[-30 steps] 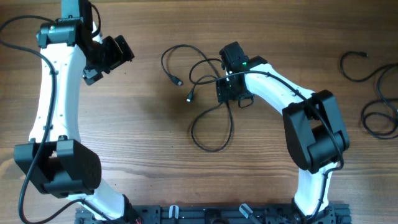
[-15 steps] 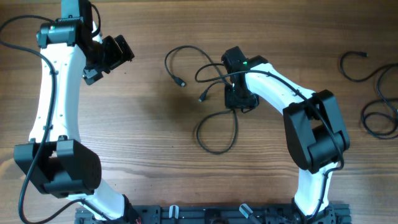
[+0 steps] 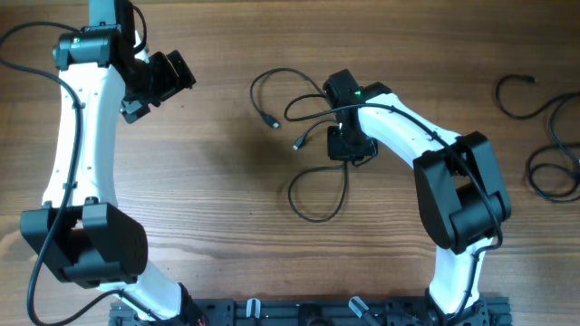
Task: Untangle cables
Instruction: 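Grasp the last black cable with the right gripper, then carry the cable to the far right edge with the right gripper and release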
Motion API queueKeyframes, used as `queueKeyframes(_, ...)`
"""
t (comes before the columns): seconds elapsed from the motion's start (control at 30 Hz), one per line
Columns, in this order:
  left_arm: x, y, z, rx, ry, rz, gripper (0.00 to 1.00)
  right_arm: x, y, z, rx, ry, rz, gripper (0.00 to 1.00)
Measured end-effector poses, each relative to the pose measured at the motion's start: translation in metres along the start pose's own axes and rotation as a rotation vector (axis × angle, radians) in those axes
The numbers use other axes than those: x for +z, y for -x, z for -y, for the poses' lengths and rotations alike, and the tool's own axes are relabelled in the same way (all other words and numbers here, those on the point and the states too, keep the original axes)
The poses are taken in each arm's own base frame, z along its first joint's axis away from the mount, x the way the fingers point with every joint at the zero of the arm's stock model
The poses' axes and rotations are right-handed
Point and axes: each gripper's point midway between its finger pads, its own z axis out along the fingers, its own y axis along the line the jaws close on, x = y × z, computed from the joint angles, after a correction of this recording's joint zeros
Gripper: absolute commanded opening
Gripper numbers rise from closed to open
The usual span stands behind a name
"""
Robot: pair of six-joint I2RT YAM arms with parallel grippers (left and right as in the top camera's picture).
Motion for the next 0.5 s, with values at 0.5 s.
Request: queueKeyframes(0.5,0.0,0.0,0.0,0.0,0.0,0.0,1.0,-0.156,0.063,0.031,0.041,0.14,0.333,0.04)
